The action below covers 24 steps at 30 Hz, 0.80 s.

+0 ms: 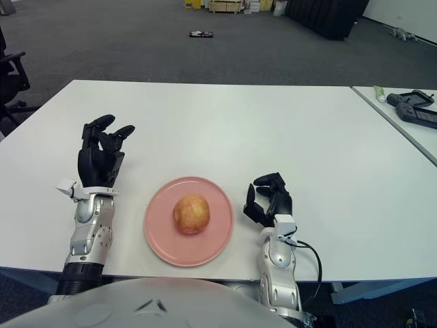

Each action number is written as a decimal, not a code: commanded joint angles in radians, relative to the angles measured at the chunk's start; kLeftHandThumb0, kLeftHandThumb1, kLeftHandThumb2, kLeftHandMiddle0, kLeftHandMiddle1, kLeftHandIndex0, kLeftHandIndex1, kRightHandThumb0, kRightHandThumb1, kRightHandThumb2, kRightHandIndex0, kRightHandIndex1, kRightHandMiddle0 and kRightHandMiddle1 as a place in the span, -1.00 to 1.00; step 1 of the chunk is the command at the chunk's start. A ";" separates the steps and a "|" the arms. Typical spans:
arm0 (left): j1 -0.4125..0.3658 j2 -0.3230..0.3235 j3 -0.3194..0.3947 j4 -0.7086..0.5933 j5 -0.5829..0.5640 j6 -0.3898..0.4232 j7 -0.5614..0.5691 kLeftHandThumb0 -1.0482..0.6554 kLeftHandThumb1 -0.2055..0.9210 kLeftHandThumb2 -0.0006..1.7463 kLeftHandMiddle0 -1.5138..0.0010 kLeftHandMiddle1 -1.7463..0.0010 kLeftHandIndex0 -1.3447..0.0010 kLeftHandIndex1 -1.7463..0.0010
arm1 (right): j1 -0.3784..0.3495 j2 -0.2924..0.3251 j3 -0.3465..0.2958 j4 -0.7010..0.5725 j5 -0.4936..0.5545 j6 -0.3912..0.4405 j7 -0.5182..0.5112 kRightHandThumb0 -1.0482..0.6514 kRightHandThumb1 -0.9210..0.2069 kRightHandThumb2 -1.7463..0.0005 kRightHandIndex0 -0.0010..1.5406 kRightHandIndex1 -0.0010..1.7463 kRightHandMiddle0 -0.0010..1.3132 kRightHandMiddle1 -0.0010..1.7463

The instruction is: Put the apple into the plate.

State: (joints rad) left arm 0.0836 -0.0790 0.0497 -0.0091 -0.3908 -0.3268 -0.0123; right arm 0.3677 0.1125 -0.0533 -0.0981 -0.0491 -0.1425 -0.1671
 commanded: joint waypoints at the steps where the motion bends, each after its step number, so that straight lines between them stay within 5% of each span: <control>1: 0.011 -0.020 0.005 0.018 -0.009 0.031 -0.019 -0.44 0.84 0.25 0.45 -0.60 0.55 -0.85 | -0.007 0.002 -0.002 0.001 0.007 0.016 0.000 -0.26 -0.29 -0.23 0.31 1.00 -0.32 1.00; 4: 0.023 -0.022 0.011 0.004 -0.009 0.075 -0.010 -0.40 0.83 0.28 0.49 -0.67 0.54 -0.95 | -0.008 0.001 -0.002 0.002 0.006 0.014 -0.001 -0.26 -0.29 -0.23 0.31 1.00 -0.31 1.00; 8: 0.057 -0.029 0.022 -0.044 -0.034 0.184 0.021 -0.25 0.73 -0.04 0.46 -0.71 0.56 -0.99 | -0.010 0.002 -0.002 0.004 0.006 0.012 -0.002 -0.26 -0.29 -0.23 0.30 1.00 -0.31 1.00; 12: 0.075 -0.046 0.033 -0.060 -0.054 0.249 0.034 -0.21 0.76 -0.15 0.49 -0.82 0.59 -1.00 | -0.012 0.002 -0.002 0.003 0.008 0.015 -0.001 -0.26 -0.29 -0.23 0.30 1.00 -0.32 1.00; 22: 0.064 -0.023 0.029 0.057 0.059 0.211 0.003 -0.20 0.74 -0.16 0.52 -0.97 0.58 -1.00 | -0.012 0.004 -0.002 0.003 0.013 0.005 0.001 -0.25 -0.33 -0.20 0.30 1.00 -0.34 1.00; 24: 0.069 -0.013 0.016 0.075 0.096 0.203 -0.003 0.01 0.53 -0.01 0.46 -0.87 0.52 -1.00 | -0.011 0.004 -0.002 0.003 0.013 0.005 0.002 -0.25 -0.33 -0.20 0.30 1.00 -0.34 1.00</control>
State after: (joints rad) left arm 0.1595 -0.1064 0.0837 0.0374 -0.3443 -0.1031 0.0042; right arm 0.3658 0.1129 -0.0531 -0.0981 -0.0486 -0.1422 -0.1672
